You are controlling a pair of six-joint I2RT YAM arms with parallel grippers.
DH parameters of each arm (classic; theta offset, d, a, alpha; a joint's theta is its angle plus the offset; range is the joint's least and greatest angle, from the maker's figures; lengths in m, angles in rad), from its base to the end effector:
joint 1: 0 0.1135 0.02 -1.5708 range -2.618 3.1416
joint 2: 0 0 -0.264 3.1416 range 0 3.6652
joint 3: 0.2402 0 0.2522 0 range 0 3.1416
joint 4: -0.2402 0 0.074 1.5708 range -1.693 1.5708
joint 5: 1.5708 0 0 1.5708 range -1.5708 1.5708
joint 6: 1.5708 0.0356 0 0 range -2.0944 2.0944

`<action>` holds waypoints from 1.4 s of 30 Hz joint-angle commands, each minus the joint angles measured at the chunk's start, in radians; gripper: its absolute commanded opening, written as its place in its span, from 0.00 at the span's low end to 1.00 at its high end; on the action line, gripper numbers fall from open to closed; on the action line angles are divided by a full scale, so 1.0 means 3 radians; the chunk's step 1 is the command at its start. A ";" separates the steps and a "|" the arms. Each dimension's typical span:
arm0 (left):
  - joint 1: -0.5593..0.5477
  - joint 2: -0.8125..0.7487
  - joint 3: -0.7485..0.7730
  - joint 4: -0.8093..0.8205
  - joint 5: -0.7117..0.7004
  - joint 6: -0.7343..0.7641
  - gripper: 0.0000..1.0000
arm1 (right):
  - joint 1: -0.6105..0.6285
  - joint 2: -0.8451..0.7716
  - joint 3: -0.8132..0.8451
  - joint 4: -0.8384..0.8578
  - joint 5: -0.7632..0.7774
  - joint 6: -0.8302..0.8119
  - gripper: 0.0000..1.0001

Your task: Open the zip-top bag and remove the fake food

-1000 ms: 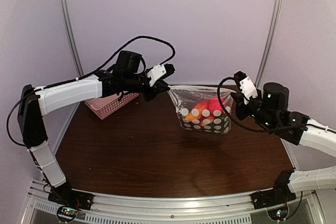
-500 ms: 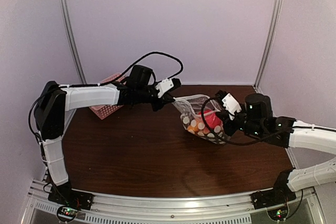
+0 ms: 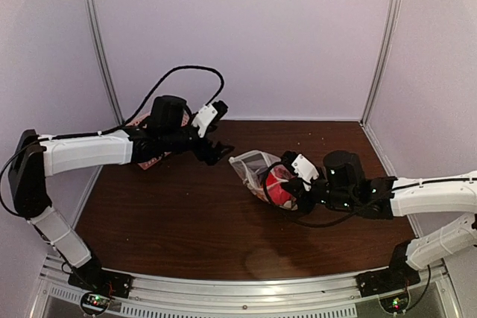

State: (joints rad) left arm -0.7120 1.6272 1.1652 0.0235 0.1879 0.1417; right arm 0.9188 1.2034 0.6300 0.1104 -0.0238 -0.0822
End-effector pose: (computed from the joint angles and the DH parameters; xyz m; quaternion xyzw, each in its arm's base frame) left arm 0.2830 -0.2530 0.2753 0.3937 0.7440 -0.2262 0.4902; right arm 0.1580 0.2084 0.2284 -0.4136 0.7431 0.2229 0.4765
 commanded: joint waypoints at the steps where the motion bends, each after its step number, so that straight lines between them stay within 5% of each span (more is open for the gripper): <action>1: 0.0021 -0.0391 -0.0389 0.0308 -0.0396 -0.1002 0.98 | 0.0058 0.0176 -0.0031 0.0353 -0.0104 0.0159 0.00; 6: 0.0021 -0.0606 -0.0594 -0.0172 -0.0801 -0.1961 0.98 | 0.0192 0.0385 -0.0002 0.0475 -0.0189 0.0175 0.00; 11: 0.0021 -0.0654 -0.1032 0.0329 -0.0102 -0.2290 0.97 | 0.0267 0.0557 -0.0007 0.0570 -0.0226 0.0224 0.00; 17: -0.0013 -0.0318 -0.1363 0.1075 0.0317 -0.2863 0.61 | 0.0333 0.0712 0.0004 0.0692 -0.0184 0.0274 0.00; 29: -0.0193 0.0198 -0.1412 0.1846 0.0551 -0.3267 0.51 | 0.0407 0.0919 0.0027 0.0812 -0.0187 0.0405 0.00; 38: -0.0193 0.0459 -0.1423 0.1939 0.0401 -0.3448 0.26 | 0.0409 0.1027 0.0080 0.0866 -0.0211 0.0454 0.00; 40: -0.0193 0.0463 -0.1443 0.1937 0.0365 -0.3466 0.16 | 0.0409 0.1032 0.0137 0.0767 -0.0283 0.0468 0.04; 42: -0.0193 0.0461 -0.1458 0.1936 0.0360 -0.3464 0.08 | 0.0409 0.0989 0.0250 0.0537 -0.0441 0.0476 0.30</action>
State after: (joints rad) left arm -0.7677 1.7580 0.7452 0.5350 0.3149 -0.8806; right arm 1.0367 1.5047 0.6418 0.3408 -0.0948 0.0437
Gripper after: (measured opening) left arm 0.140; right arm 0.102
